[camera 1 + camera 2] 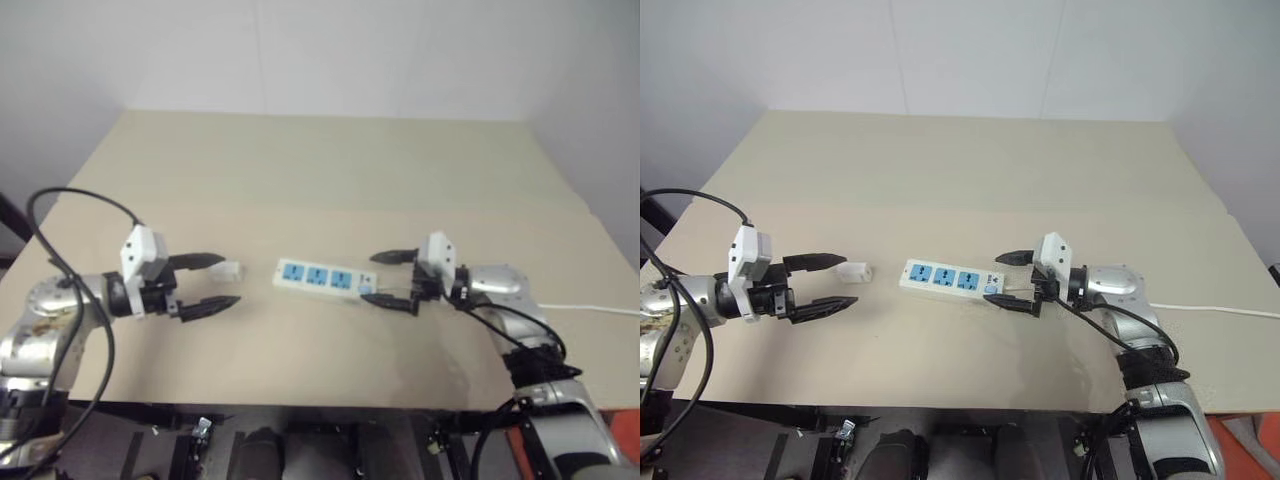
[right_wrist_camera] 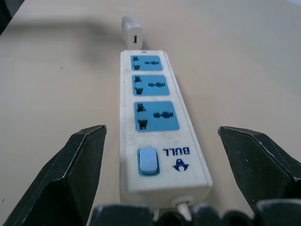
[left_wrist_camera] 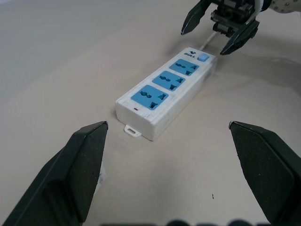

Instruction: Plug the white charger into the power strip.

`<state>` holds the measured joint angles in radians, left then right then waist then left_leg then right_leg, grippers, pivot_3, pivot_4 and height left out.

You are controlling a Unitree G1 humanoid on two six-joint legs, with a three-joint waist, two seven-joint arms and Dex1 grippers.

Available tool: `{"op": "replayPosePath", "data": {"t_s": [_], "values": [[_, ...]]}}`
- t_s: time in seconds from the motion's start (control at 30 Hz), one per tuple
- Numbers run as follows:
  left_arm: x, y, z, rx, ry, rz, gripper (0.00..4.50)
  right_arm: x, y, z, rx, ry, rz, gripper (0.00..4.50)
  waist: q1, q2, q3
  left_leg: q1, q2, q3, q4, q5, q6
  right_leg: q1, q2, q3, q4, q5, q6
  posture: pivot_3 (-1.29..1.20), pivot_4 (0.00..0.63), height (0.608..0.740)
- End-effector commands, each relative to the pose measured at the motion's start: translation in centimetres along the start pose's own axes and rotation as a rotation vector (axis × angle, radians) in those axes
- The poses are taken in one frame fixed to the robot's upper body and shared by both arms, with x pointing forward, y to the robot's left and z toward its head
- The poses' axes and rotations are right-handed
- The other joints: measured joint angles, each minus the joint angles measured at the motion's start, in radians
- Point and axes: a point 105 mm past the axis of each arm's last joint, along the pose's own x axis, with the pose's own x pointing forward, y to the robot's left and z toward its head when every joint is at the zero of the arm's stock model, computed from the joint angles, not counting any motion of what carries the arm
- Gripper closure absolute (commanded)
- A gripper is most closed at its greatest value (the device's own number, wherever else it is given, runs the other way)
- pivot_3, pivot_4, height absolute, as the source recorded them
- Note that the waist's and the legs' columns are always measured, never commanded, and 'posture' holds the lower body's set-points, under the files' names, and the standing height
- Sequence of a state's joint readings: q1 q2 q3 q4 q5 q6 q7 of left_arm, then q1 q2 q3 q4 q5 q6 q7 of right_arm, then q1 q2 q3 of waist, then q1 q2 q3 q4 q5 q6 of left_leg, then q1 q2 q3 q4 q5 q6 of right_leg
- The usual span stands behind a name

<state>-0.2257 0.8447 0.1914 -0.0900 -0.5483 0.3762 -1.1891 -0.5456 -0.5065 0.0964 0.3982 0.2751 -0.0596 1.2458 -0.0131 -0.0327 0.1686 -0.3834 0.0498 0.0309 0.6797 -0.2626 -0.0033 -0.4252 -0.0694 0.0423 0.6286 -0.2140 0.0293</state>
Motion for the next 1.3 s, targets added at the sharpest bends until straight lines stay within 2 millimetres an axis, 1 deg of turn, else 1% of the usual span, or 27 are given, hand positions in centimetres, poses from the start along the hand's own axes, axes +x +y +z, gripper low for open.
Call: {"op": "replayPosePath", "data": {"t_s": [0.03,0.23,0.43,0.6,0.83,0.9,0.97,1.0,1.2,1.3], "values": [[0.3,-0.5,0.5,0.026,-0.004,-0.017,0.0,0.2,-0.4,0.1,-0.038,-0.013,0.009,0.03,-0.002,0.0,0.0,0.0,0.0,0.0,0.0,0.0,0.0,0.0,0.0,0.0,0.0,0.0,0.0,0.0,0.15,0.74],[0.4,-0.7,0.3,0.014,0.004,-0.037,0.0,0.9,-0.7,-1.3,0.002,-0.005,0.014,0.03,-0.009,0.0,0.0,0.003,0.0,0.0,0.0,0.0,0.0,0.001,0.001,0.001,0.001,0.0,0.0,0.0,0.15,0.74],[0.3,-0.6,0.2,0.013,0.009,-0.034,0.0,2.0,-1.1,-1.6,0.022,-0.03,0.003,0.03,-0.011,0.0,0.0,0.002,0.0,0.0,0.0,0.0,0.0,0.001,0.0,0.001,0.001,0.0,0.0,0.0,0.15,0.74],[0.3,-0.7,0.1,0.011,0.009,-0.028,0.0,2.7,-1.0,-1.6,0.034,-0.06,0.013,0.03,-0.012,0.0,0.0,0.002,0.0,0.0,-0.001,0.0,0.0,0.001,0.0,0.001,0.001,0.0,0.0,0.0,0.15,0.74],[0.2,-0.7,0.0,0.009,0.01,-0.022,0.0,2.7,-0.7,-1.9,0.056,-0.092,0.016,0.03,-0.016,0.0,0.0,0.003,0.0,0.0,0.0,0.0,0.0,0.001,0.0,0.001,0.001,0.0,0.0,0.0,0.15,0.74],[0.2,-0.7,0.0,0.009,0.008,-0.02,0.0,2.6,-0.8,-2.0,0.068,-0.098,0.009,0.41,-0.017,0.0,0.0,0.003,0.0,0.0,-0.001,0.0,0.0,0.001,0.0,0.001,0.001,0.0,0.0,0.0,0.15,0.74],[0.2,-0.7,0.0,0.008,0.007,-0.02,0.0,2.6,-0.8,-2.0,0.074,-0.104,0.011,0.93,-0.018,0.0,0.0,0.003,0.0,0.0,0.0,0.0,0.0,0.001,0.0,0.001,0.001,0.0,0.0,0.0,0.15,0.74],[0.2,-0.7,0.0,0.009,0.007,-0.021,0.0,2.6,-0.7,-2.1,0.072,-0.104,0.013,1.07,-0.019,0.0,0.0,0.003,0.0,0.0,0.0,0.0,0.0,0.001,0.0,0.001,0.001,0.0,0.0,0.0,0.15,0.74],[0.6,-0.7,0.5,0.02,-0.01,-0.032,0.0,2.5,-0.2,-2.1,0.046,-0.117,0.021,1.06,-0.024,0.0,0.0,0.002,0.0,0.0,0.0,0.0,0.0,0.001,0.0,0.001,0.001,0.0,0.0,0.0,0.15,0.74],[1.5,0.3,1.9,0.048,-0.022,0.005,0.0,2.2,0.7,-2.0,0.034,-0.127,0.065,1.06,-0.021,0.0,0.0,0.002,0.0,0.0,0.0,0.0,0.0,0.001,0.0,0.0,0.001,0.0,0.0,0.0,0.15,0.74]]}}
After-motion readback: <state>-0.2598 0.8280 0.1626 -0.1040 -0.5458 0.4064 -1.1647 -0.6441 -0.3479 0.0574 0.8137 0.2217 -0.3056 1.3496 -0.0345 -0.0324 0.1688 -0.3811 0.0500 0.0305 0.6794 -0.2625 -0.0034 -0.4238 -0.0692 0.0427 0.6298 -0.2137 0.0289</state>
